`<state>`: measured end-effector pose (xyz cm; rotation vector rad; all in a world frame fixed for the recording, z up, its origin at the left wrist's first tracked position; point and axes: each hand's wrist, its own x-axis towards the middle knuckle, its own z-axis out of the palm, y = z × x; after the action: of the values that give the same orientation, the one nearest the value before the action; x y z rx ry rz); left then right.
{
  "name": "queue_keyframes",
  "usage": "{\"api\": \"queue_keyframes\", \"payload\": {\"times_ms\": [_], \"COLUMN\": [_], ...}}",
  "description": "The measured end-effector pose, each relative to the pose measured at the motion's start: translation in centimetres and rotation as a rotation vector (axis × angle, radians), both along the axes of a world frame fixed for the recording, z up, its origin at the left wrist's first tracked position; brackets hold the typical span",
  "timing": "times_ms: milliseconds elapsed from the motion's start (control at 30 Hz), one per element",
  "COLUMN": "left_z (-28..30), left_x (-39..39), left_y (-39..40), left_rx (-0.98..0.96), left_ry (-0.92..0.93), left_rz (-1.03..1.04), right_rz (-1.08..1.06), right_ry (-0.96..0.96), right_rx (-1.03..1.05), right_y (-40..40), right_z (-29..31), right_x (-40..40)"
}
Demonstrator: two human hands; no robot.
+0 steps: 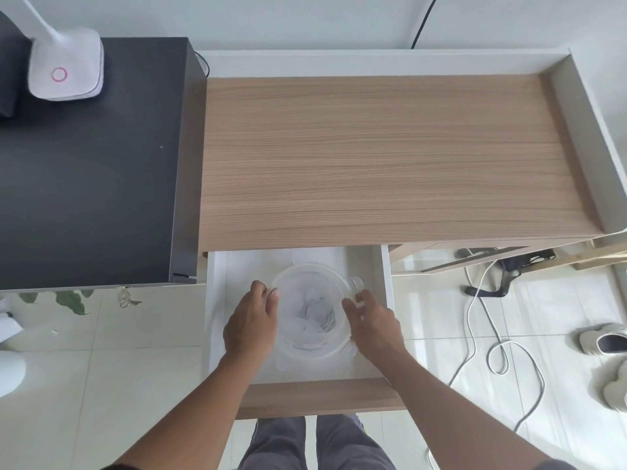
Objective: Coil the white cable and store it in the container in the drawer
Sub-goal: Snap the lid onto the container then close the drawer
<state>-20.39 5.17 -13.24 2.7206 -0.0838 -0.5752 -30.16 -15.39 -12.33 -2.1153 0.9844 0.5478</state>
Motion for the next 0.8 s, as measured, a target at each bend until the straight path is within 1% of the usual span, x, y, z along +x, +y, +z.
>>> {"api": "queue_keyframes", "payload": {"times_ms": [67,133,267,400,500,567,667,800], "left_z": [0.2,0.2,-0.1,-0.7,-1.0,-0.9,-0.5,-0.4], "left_x": [-0.4,-0.6,-0.8,-1.2,-1.0,-1.0,-0.7,-0.1], "left_y": [-0.2,-0.4,-0.6,-0.5,-0.5,-0.6,-1.2,-1.7], "left_rx": [0.044,0.017,-0.106,-0.212,-0.341,-0.385,-0.39,-0.33], "left_ry": [-0.042,-0.059,-0.087,-0.119,-0.088,-0.07,-0.052,0.0], "left_rz": [-0.021,0.012,0.127,0.154,0.209,0.236,0.246,0.229], "right_rz": [0.044,0.062,0.065,0.121,0.135,0.107,0.06,0.077], "right_ry": [-0.018,-0.045,-0.068,-0.051,-0.108,-0.144,-0.158,-0.085], "right_rx": [-0.013,0.006,0.033,0.003,0.018,0.04,0.05,-0.003], "right_y": [0.2,0.3,0.5,0.8,1.2,1.4,1.3,0.8], "right_z": [-0.1,-0.3,-0.4,-0.1,0.4,0.5,0.7,0.8], "right_x": [-0.4,-0.7,-1.0,-1.2,-1.4,-1.5,-1.4,-0.9]}}
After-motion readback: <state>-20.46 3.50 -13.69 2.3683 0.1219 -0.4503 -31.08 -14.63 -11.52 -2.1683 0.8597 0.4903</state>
